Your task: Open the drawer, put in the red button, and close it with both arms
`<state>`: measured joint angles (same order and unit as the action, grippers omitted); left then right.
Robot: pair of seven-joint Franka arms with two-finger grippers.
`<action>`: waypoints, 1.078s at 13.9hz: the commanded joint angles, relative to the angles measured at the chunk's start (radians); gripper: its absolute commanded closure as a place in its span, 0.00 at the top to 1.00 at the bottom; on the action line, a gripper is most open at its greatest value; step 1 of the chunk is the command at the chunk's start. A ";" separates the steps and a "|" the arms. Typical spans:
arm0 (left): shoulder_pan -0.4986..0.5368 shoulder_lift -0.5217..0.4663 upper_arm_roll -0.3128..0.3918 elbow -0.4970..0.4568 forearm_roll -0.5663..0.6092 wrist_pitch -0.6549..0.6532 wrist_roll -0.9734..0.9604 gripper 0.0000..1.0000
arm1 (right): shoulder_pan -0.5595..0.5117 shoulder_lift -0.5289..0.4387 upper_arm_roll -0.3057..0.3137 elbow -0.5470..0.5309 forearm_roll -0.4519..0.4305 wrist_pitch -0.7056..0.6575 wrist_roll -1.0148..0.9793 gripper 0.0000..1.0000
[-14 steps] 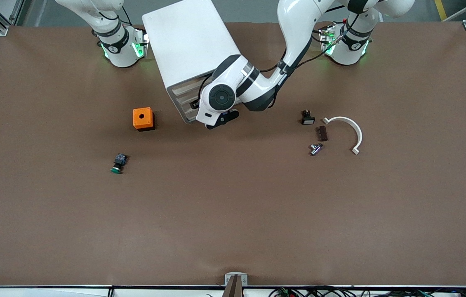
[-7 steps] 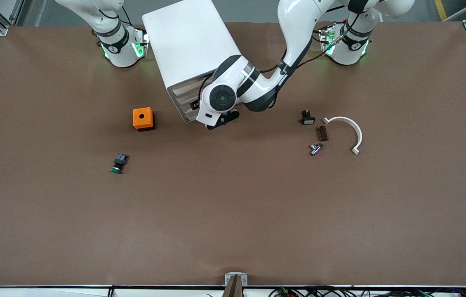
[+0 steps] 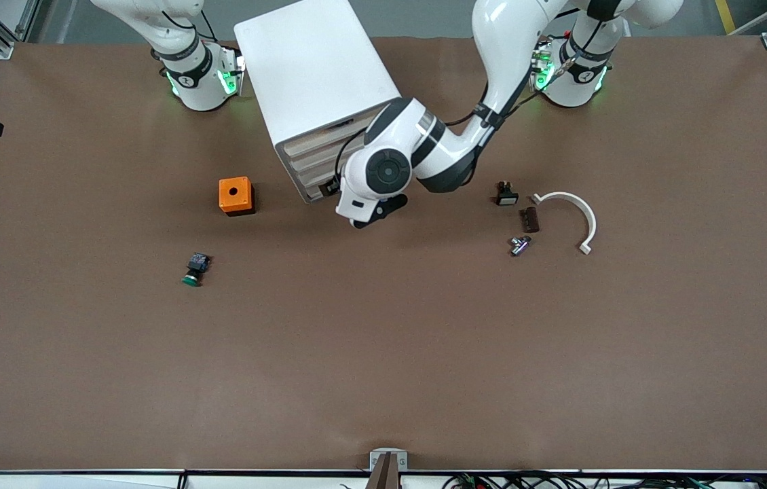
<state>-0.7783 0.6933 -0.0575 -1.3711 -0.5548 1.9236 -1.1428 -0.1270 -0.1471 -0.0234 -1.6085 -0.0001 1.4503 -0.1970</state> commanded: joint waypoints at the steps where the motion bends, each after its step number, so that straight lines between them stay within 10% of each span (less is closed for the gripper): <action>1: 0.051 -0.040 0.002 -0.023 -0.010 0.002 -0.006 1.00 | 0.006 -0.022 0.008 -0.021 -0.001 0.015 -0.007 1.00; 15: 0.309 -0.038 0.005 0.004 0.355 0.008 0.001 1.00 | 0.004 -0.031 0.008 -0.022 0.014 0.021 0.001 1.00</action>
<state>-0.4823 0.6702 -0.0510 -1.3690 -0.2377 1.9247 -1.1387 -0.1265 -0.1554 -0.0135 -1.6092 0.0002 1.4574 -0.1976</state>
